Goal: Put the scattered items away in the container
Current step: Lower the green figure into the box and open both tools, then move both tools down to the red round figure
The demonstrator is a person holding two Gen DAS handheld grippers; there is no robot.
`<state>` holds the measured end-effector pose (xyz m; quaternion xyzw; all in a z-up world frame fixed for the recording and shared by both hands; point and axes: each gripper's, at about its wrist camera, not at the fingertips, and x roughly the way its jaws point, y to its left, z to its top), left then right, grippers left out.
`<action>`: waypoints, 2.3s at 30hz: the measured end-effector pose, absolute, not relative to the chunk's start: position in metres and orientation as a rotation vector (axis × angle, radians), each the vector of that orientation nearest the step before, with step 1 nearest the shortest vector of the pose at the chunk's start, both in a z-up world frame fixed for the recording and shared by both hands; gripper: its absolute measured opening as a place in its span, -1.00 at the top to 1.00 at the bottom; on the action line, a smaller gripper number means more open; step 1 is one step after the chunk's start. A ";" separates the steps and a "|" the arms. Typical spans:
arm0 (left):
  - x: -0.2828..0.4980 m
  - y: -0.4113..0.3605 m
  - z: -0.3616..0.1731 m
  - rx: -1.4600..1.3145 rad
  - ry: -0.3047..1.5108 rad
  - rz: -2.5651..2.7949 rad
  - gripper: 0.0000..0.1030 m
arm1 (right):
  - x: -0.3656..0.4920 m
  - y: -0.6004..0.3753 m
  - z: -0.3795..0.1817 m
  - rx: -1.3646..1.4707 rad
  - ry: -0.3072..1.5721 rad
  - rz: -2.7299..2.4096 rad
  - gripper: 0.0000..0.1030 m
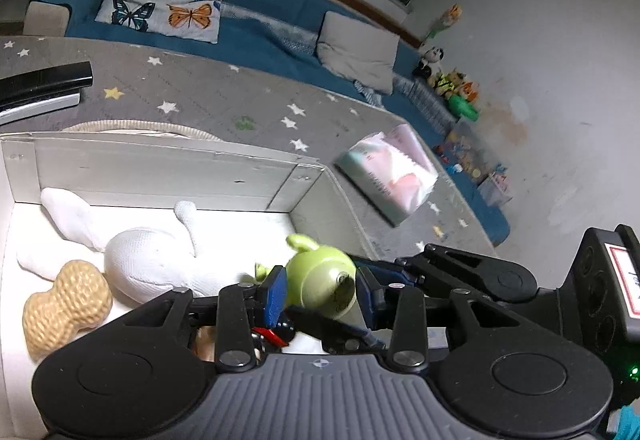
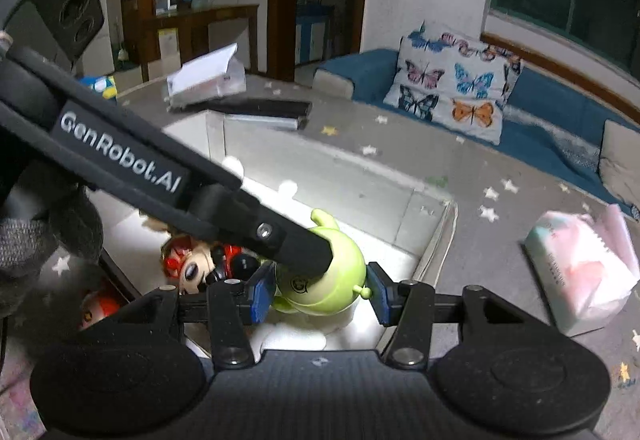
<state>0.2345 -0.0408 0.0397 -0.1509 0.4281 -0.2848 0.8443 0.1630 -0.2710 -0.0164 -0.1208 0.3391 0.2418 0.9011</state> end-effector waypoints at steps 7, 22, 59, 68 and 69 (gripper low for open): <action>0.242 -0.047 0.030 -0.292 0.948 -0.590 0.26 | 0.164 -0.266 -0.024 -0.297 0.727 0.503 0.03; 0.242 -0.050 0.029 -0.280 0.964 -0.579 0.29 | 0.152 -0.275 -0.016 -0.266 0.705 0.513 0.01; 0.149 0.005 0.066 -0.294 0.783 -0.510 0.30 | 0.056 -0.275 0.000 -0.150 0.589 0.561 0.01; 0.113 0.033 0.060 -0.308 0.746 -0.463 0.30 | 0.038 -0.256 -0.011 -0.150 0.592 0.613 0.01; 0.109 0.036 0.058 -0.313 0.743 -0.459 0.30 | 0.037 -0.254 -0.013 -0.152 0.594 0.619 0.01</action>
